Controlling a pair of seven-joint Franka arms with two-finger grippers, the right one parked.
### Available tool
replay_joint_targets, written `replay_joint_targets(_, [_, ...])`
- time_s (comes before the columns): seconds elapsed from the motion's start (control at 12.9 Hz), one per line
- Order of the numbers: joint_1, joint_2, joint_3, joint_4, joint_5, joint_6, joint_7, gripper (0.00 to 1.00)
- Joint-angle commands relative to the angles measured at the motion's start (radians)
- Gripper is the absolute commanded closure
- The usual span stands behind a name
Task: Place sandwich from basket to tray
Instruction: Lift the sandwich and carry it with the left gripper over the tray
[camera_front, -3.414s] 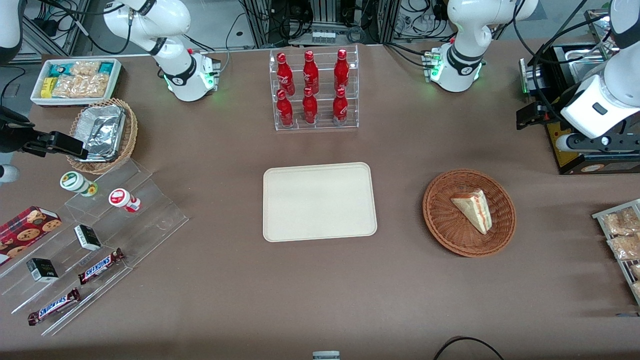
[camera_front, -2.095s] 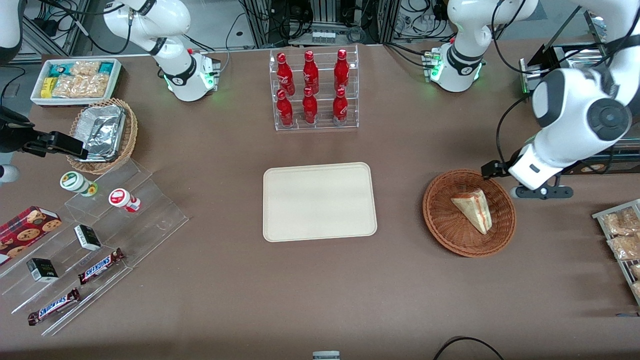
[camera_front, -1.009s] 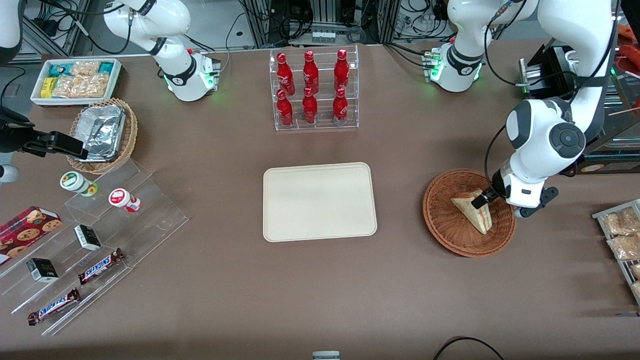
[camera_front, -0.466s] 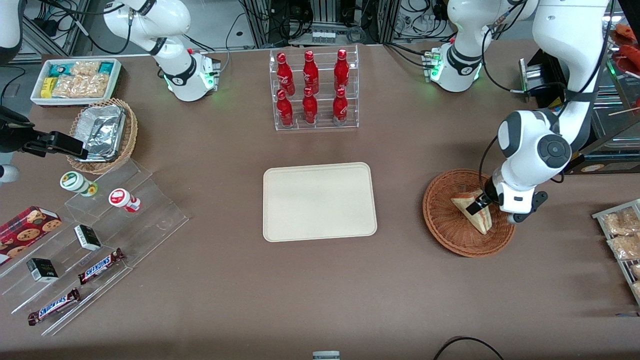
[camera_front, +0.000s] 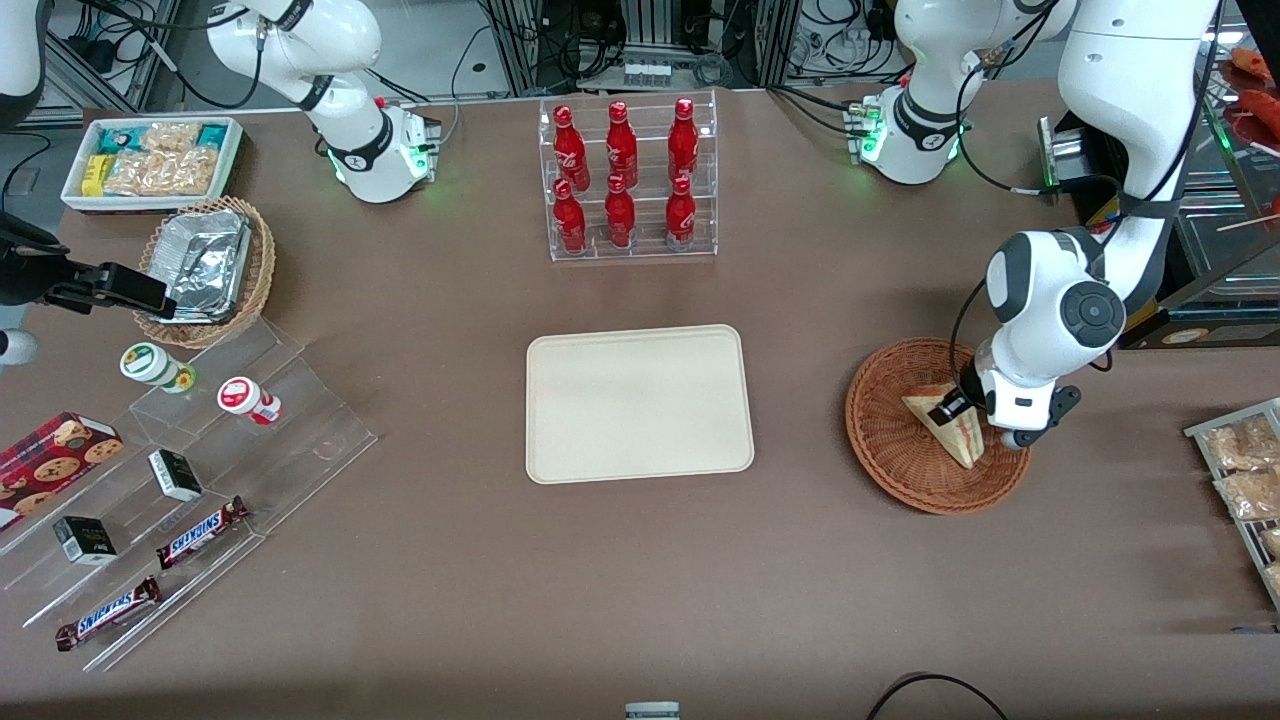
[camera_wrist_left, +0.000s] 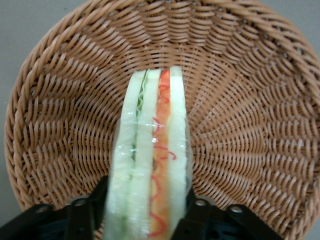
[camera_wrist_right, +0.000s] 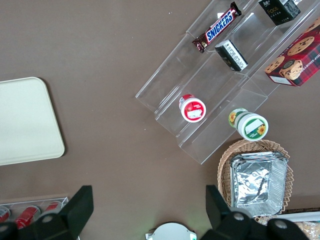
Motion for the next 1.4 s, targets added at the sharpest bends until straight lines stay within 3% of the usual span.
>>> replay_joint_targets(0.0, [-0.005,-0.039,0.001,0.021,-0.002,-0.087,0.059,1.0])
replay_joint_targets(0.31, [-0.007,-0.033,-0.054,0.246,0.004,-0.384,0.128,1.0])
replay_joint_targets(0.54, [-0.007,-0.019,-0.158,0.296,0.012,-0.434,0.233,1.0])
replay_joint_targets(0.78, [-0.008,0.06,-0.29,0.366,0.049,-0.436,0.221,1.0])
replay_joint_targets(1.01, [-0.132,0.174,-0.321,0.464,0.136,-0.436,0.074,1.0])
replay_joint_targets(1.32, [-0.286,0.29,-0.32,0.61,0.148,-0.433,-0.028,1.0])
